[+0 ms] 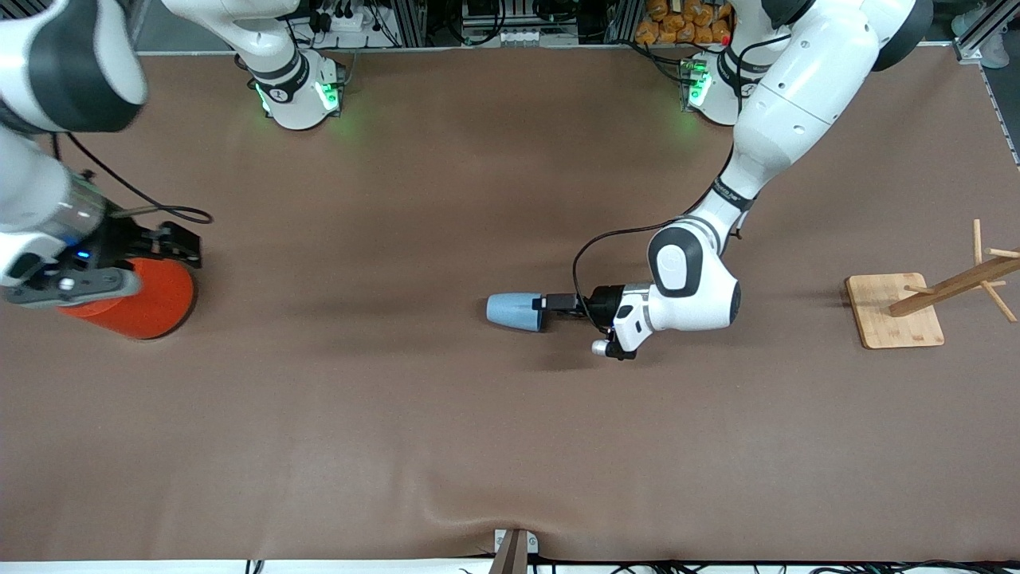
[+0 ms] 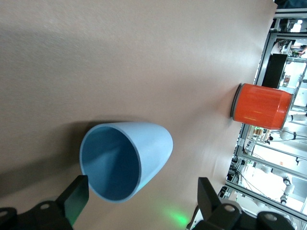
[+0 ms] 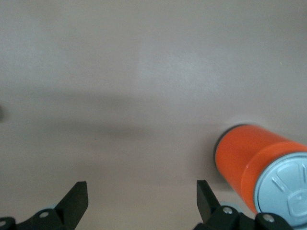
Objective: Flip cup
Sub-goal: 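Grasp the lying blue cup with the left gripper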
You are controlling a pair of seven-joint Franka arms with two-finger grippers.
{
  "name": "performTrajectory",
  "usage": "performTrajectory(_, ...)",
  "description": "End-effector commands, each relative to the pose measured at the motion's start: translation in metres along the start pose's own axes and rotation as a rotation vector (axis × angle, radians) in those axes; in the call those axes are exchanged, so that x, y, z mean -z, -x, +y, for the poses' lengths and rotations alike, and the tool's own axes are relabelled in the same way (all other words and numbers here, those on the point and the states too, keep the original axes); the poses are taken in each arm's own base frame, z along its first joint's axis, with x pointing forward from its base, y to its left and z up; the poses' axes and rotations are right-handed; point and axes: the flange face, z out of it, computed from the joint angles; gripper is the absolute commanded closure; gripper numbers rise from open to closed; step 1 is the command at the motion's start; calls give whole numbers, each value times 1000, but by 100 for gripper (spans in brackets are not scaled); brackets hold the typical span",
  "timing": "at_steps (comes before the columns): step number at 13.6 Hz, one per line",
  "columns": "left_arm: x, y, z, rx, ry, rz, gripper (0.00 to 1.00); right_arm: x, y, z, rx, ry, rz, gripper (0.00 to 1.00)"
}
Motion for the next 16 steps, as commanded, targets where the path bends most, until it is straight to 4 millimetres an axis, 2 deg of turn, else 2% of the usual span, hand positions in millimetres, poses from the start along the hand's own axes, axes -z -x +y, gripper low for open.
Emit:
performTrajectory(1,-14,-8,9,-13,51,15,0,20,26,5,-64,-25,1,0)
performTrajectory(3,-25,-7,5,-9,54,4,3,28,38,8,-120,-26,-38,0)
performTrajectory(5,-29,-12,2,-15,60,6,12,35,45,10,-126,-19,-44,0)
performTrajectory(6,-35,-9,4,-19,60,-1,28,38,45,10,-126,-15,-43,0)
performTrajectory(7,-39,-7,7,-9,71,-2,49,45,46,10,-124,-12,-46,0)
performTrajectory(10,-41,-5,12,9,90,4,99,68,51,10,-190,-7,-45,0)
performTrajectory(13,-38,-5,16,29,93,5,100,74,53,17,-222,-20,-39,0)
performTrajectory(14,-36,-5,20,37,94,8,100,83,53,20,-220,-19,-18,0)
performTrajectory(16,-25,-8,29,50,94,18,100,89,51,24,-231,-18,-1,0)
